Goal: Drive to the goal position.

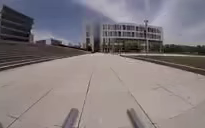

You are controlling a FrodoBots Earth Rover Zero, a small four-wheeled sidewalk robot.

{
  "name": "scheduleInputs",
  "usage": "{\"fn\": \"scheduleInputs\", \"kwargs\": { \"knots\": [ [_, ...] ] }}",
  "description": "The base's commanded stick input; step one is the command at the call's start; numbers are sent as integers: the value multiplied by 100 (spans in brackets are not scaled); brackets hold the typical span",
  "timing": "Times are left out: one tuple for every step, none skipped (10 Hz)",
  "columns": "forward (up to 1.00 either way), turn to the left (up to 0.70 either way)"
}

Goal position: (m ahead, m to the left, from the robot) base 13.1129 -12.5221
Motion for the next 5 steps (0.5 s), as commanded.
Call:
{"fn": "scheduleInputs", "kwargs": {
  "knots": [
    [100,2],
    [100,2],
    [100,2],
    [100,2],
    [100,2]
  ]
}}
